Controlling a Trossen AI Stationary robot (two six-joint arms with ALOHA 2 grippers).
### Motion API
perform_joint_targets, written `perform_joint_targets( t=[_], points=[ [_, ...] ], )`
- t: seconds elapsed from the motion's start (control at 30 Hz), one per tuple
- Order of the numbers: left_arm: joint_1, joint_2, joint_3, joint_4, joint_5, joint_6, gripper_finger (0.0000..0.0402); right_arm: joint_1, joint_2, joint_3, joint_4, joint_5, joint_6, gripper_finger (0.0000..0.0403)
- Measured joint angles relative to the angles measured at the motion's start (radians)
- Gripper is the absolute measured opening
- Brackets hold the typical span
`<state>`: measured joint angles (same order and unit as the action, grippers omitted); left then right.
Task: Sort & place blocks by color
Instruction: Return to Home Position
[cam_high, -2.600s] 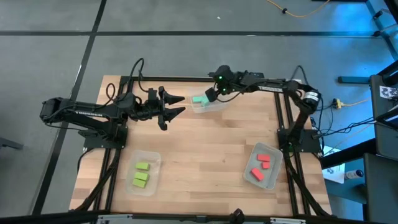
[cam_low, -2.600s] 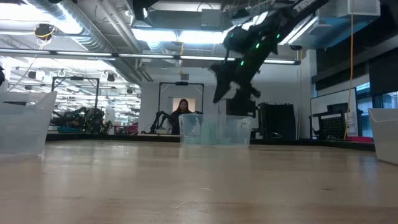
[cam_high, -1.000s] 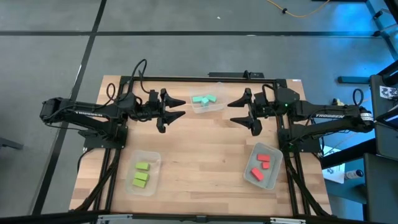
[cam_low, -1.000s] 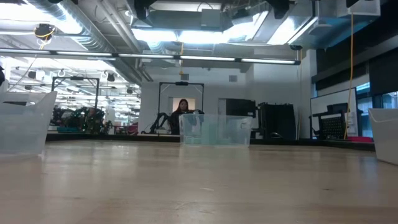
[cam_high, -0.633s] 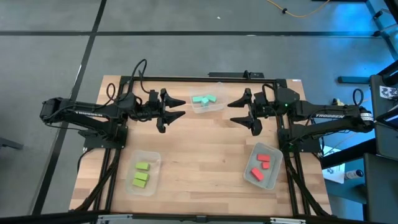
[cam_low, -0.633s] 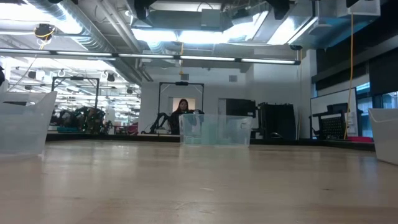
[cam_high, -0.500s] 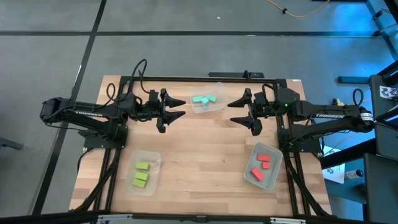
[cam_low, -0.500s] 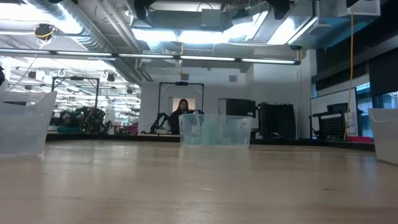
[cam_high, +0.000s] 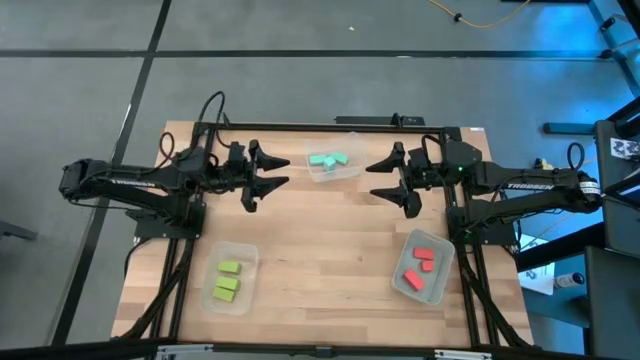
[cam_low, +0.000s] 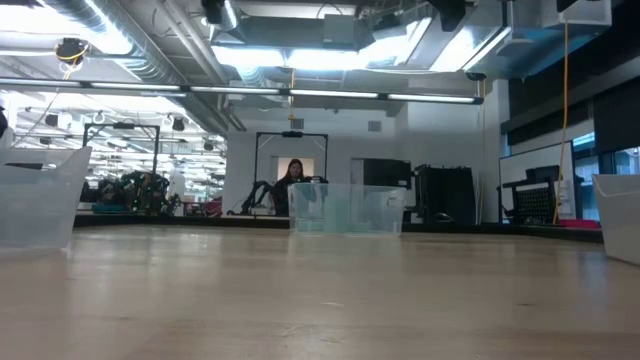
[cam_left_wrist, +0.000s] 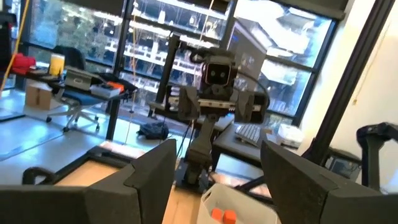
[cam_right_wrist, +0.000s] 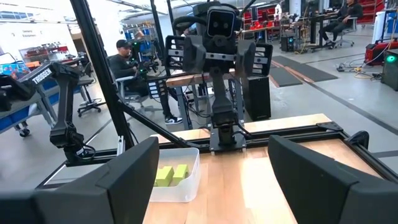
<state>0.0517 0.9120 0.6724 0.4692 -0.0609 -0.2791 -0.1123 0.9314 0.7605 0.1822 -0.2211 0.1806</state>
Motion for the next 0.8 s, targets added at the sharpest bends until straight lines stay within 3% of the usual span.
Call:
perform_joint_targets(
  t=[0.3, 0.53, 0.8],
  points=[
    [0.0, -0.134, -0.001, -0.17, -0.008, 0.039, 0.016, 0.0, 0.0, 0.0, 0.0, 0.0, 0.0, 0.0304],
    [0.0, -0.221, -0.016, -0.221, -0.012, 0.073, 0.002, 0.0, 0.0, 0.0, 0.0, 0.0, 0.001, 0.0304],
    [0.0, -0.348, -0.161, -0.174, -0.028, 0.019, 0.0001, 0.0, 0.0, 0.0, 0.0, 0.0, -0.001, 0.0304]
  ],
)
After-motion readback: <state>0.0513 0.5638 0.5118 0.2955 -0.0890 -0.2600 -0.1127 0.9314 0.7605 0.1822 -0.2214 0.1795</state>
